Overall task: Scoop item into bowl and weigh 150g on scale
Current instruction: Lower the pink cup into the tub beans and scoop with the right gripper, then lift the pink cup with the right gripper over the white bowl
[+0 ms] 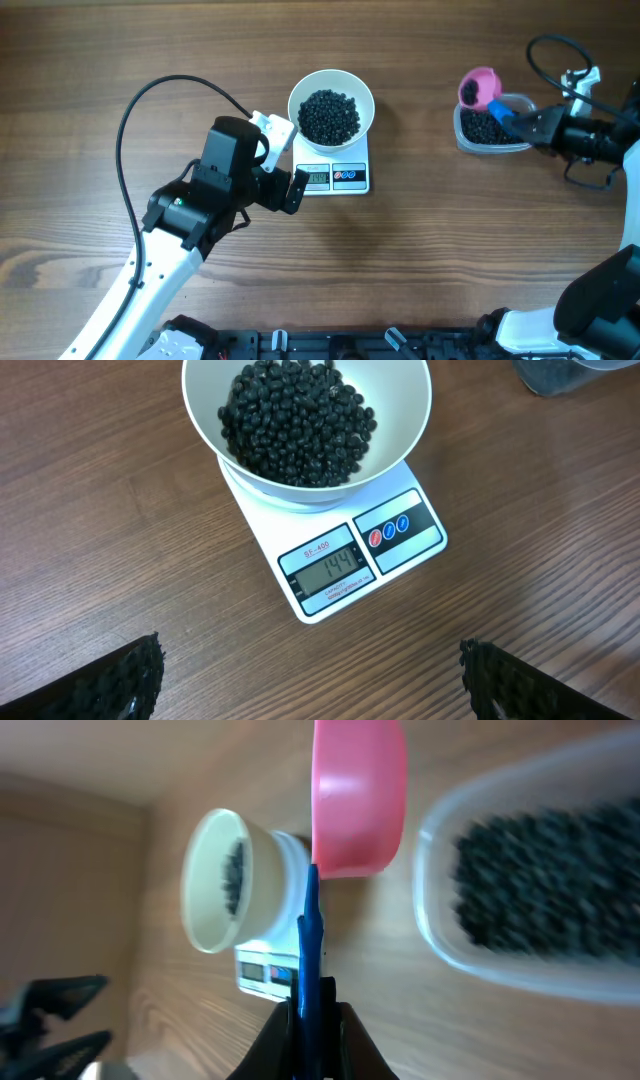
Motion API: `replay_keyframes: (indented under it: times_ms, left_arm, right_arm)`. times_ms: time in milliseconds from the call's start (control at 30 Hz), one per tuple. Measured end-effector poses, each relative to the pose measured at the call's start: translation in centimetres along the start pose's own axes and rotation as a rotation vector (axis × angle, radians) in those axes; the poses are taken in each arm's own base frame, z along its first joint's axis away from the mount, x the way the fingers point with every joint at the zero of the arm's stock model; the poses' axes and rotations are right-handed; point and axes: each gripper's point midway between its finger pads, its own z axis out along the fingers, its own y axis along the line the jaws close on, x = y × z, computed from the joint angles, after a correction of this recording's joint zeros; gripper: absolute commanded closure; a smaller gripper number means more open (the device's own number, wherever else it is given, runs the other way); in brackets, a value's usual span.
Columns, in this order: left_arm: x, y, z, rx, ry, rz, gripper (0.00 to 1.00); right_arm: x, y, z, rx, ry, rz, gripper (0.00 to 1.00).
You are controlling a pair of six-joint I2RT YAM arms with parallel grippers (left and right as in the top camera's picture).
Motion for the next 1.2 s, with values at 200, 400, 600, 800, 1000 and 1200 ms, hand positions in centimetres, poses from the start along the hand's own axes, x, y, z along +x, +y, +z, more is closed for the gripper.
replay_keyframes:
  times_ms: [200, 400, 600, 800, 1000, 1200]
  left_arm:
    - [0.0, 0.0, 0.0, 0.000, 0.000, 0.000, 0.00]
    - [0.0, 0.0, 0.0, 0.000, 0.000, 0.000, 0.00]
    - [0.0, 0.0, 0.0, 0.000, 0.000, 0.000, 0.00]
    - [0.0, 0.0, 0.0, 0.000, 0.000, 0.000, 0.00]
    - [0.0, 0.0, 0.0, 0.000, 0.000, 0.000, 0.00]
    - [0.0, 0.0, 0.0, 0.000, 0.000, 0.000, 0.00]
  right_arm:
    - [-1.5, 3.0, 1.8, -0.097, -0.026, -0.078, 0.96]
    - [-2.1, 8.2, 5.7, -0.197, -0.012, -0.246, 0.96]
    - [-0.7, 13.5, 9.4, -0.285, 0.033, -0.400, 0.96]
    - [1.8, 15.8, 12.3, -0.259, 0.095, -0.471, 0.96]
    - [3.8, 16.9, 14.7, -0.189, 0.125, -0.615, 0.96]
    - [4.0, 16.0, 16.0, -0.051, 0.114, -0.716, 0.96]
